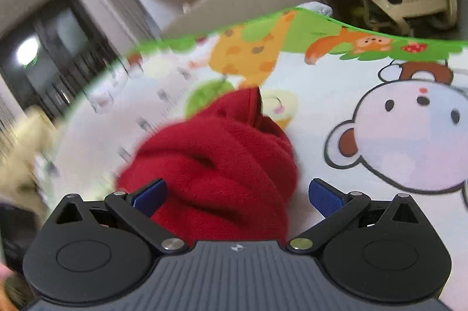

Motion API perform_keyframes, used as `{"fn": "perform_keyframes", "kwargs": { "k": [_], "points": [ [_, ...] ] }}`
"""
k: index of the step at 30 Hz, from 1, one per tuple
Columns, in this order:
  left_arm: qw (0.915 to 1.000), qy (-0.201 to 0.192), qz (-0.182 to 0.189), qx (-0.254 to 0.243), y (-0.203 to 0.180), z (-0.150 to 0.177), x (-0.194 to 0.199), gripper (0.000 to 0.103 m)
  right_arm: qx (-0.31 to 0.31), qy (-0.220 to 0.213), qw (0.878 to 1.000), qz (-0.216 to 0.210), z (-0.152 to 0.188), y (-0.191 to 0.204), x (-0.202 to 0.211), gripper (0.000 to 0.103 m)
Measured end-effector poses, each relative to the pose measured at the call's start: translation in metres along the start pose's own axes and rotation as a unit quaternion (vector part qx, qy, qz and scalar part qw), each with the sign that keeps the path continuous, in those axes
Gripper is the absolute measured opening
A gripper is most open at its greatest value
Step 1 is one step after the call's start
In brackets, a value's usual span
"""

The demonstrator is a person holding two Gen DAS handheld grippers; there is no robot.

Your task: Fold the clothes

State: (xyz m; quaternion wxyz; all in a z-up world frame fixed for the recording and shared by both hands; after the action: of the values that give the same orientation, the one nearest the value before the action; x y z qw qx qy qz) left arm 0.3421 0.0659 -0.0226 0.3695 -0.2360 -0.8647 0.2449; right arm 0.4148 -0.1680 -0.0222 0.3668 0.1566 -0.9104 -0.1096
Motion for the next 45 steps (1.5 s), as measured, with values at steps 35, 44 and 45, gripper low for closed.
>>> {"fn": "perform_keyframes", "kwargs": {
  "k": [35,44,45],
  "points": [
    [0.9971,-0.031,0.045,0.054,0.005,-0.001,-0.023,0.103,-0.038,0.071,0.989,-0.124,0.001,0.001,-0.033,0.103],
    [0.9884,-0.129,0.078,-0.014,-0.013,-0.039,0.016,0.103,0.004,0.018,0.973,-0.231,-0.021,0.077,-0.039,0.103],
    [0.9870,-0.143,0.070,-0.019,-0.009,-0.044,0.026,0.103,0.003,0.012,0.969,-0.247,-0.027,0.087,-0.042,0.103]
  ]
}}
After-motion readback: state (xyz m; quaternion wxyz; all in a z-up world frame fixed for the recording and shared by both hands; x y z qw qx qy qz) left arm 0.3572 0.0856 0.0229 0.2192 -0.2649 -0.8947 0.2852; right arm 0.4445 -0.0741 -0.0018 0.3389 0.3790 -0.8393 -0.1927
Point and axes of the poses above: each gripper's, at about its wrist camera, not at the fingertips, and x roughly against the way its jaws point, y to its left, z to its underside, the point moved 6 cm from there along -x, roughly the way its jaws point, and after that the axes turned 12 degrees about z, right-handed, at the moved point
